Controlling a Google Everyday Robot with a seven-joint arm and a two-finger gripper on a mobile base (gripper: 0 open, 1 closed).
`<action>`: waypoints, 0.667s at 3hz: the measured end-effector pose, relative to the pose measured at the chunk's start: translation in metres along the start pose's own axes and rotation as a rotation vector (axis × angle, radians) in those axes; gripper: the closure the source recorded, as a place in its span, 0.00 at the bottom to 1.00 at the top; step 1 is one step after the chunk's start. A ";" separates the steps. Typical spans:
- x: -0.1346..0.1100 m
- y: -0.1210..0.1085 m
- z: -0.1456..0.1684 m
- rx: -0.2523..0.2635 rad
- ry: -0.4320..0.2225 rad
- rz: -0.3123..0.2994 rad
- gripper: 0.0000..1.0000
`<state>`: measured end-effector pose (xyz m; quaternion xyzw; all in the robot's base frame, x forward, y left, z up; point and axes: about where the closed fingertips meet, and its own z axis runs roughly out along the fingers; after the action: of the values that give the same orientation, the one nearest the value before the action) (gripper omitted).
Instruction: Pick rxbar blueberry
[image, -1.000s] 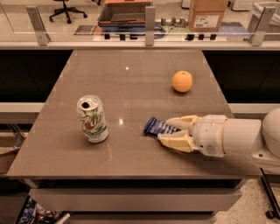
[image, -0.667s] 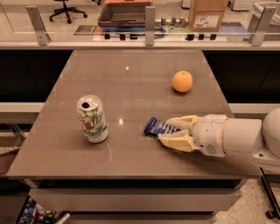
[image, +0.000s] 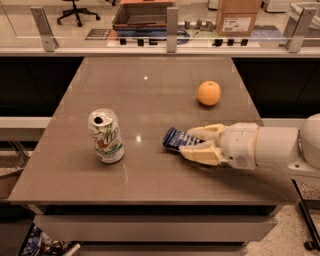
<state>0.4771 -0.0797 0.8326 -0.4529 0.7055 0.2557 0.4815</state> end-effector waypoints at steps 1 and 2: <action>-0.029 -0.021 0.001 -0.063 -0.096 -0.027 1.00; -0.065 -0.036 -0.006 -0.092 -0.141 -0.077 1.00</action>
Offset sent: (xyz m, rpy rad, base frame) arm 0.0575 0.0002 0.1108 0.1287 -0.1523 0.1803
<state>0.5149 -0.0755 0.8967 -0.4822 0.6393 0.3007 0.5181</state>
